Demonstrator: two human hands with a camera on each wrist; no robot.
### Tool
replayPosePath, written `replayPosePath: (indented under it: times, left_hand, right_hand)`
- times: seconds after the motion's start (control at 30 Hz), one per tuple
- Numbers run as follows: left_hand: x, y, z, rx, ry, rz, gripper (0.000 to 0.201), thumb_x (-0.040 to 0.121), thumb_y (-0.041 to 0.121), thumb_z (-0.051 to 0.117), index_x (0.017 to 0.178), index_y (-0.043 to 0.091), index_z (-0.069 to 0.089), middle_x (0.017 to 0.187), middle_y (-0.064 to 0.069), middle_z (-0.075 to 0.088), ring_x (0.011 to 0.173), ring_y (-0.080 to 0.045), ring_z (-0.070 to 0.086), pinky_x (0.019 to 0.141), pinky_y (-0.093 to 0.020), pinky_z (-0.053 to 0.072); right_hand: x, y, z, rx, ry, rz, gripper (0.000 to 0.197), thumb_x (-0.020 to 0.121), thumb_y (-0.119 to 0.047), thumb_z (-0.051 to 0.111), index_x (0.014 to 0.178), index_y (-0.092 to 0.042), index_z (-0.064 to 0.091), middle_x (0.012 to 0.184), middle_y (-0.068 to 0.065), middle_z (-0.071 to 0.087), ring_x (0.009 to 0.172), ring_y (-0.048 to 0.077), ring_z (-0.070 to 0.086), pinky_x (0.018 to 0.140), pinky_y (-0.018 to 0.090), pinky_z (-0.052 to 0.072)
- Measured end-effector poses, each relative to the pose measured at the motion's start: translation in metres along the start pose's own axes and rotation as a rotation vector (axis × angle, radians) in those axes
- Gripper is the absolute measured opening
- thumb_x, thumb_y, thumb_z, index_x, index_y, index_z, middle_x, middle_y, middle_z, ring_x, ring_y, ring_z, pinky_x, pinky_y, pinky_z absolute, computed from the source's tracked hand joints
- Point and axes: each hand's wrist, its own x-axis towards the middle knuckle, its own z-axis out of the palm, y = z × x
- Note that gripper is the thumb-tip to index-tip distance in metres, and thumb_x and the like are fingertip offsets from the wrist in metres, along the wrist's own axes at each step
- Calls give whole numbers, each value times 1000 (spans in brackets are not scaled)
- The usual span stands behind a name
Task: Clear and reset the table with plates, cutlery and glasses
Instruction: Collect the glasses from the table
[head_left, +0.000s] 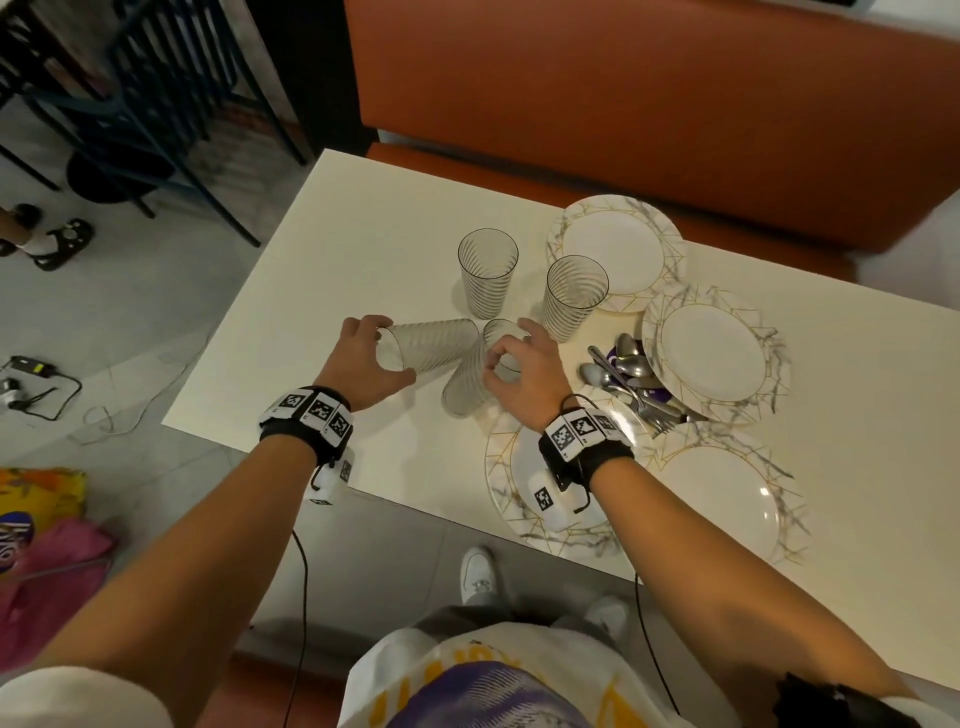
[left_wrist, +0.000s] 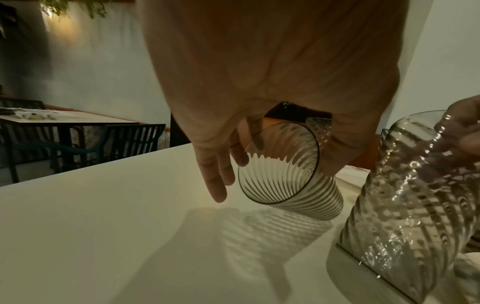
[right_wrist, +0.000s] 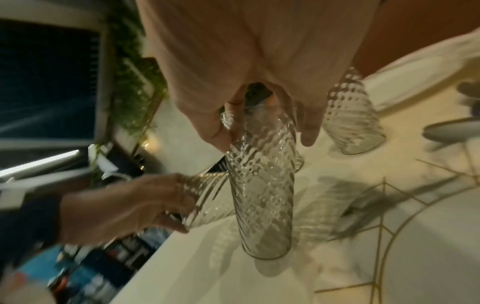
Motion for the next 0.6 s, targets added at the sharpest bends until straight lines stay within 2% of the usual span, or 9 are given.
replayPosePath:
  times: [0.07,0.2,0.27,0.37,0.5,0.57,0.6]
  left_hand:
    - [-4,2,-3,-27,25,6,84,74,26,89,145,13,46,139,-13,40,120,-27,59,100,-34,49]
    - [-15,18,-7,-77,97,64,91,72,33,90,147,14,42,134,-8,41,108,-24,63,94,-45,57]
    - [-20,32,-7,-88,148,117,96,69,42,87,147,16,39,129,-2,42,103,-22,61,89,-45,58]
    - [-29,62,-5,-97,212,230,96,69,46,85,148,16,38,129,1,45,104,-22,57,89,-37,53]
    - [-41,123,13,-70,226,390,97,71,47,84,149,11,38,130,-3,49,108,-22,53,90,-33,49]
    - [-46,162,31,-66,197,472,97,73,44,86,149,8,37,131,-5,51,110,-21,52,93,-35,49]
    - [-47,182,41,-69,179,513,97,74,44,85,149,7,37,132,-6,51,112,-22,52,95,-35,49]
  right_hand:
    - [-2,-5,2,-7,-18,-55,22,79,-18,77,96,-17,62,139,8,43,133,27,36,105,31,31]
    - [-9,-11,-4,30,24,-140,51,74,-19,81,115,-18,51,126,1,47,117,21,45,102,40,43]
    - [-16,-8,-14,63,76,-144,65,74,-22,83,128,-16,47,131,1,48,120,21,46,103,40,44]
    - [-28,3,-38,120,163,-120,81,73,-26,85,141,-14,42,137,2,48,123,19,47,104,38,46]
    - [-46,28,-85,159,272,-93,90,70,-34,88,145,-18,40,133,-1,47,116,16,52,95,35,52]
    - [-59,47,-114,134,324,-80,92,70,-41,87,146,-18,41,132,1,45,118,19,52,95,33,52]
    - [-66,56,-131,112,352,-79,92,70,-45,85,146,-18,42,132,1,45,120,20,51,97,36,52]
